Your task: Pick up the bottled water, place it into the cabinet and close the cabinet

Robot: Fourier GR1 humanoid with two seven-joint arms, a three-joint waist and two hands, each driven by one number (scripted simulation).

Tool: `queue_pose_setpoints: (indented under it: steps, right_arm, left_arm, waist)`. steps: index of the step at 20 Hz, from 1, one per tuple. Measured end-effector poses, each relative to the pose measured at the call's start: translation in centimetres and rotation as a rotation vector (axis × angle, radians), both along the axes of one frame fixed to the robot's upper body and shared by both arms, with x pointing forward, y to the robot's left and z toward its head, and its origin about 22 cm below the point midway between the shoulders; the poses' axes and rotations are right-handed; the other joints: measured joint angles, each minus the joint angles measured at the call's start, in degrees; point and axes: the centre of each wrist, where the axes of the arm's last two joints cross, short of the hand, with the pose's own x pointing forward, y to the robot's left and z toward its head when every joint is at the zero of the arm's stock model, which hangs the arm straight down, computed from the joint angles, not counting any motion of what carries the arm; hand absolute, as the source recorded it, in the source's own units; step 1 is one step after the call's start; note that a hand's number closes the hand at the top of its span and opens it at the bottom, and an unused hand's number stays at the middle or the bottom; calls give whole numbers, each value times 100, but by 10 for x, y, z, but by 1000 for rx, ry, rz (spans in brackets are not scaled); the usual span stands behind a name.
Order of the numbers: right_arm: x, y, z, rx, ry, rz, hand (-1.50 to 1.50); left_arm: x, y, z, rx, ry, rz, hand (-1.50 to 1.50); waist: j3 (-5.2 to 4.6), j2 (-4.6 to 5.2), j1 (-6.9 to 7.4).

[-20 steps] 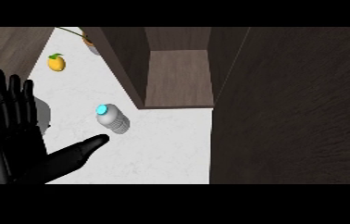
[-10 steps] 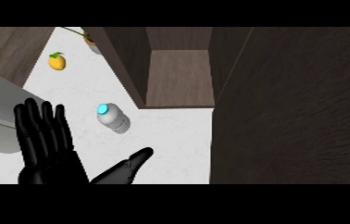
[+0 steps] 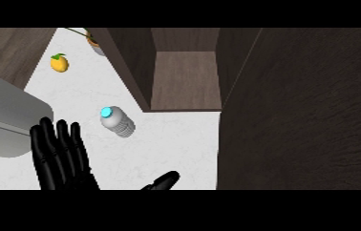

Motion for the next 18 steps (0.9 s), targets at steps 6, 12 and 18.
queue_pose_setpoints:
  steps: [6,12,18]
  right_arm:
    - [-13,-6,-7,-10,0,1,-150]
    - [-25,-7,-11,-4,5,5,-150]
    - [-34,-7,-15,2,7,20,-150]
  left_arm:
    - [-3,1,0,1,12,23,-150]
    - [6,7,-12,-12,61,59,-150]
    - [21,19,-26,-68,100,83,-150]
  waist:
    - [-2,1,-15]
    - [-10,4,-33]
    - [-19,9,-46]
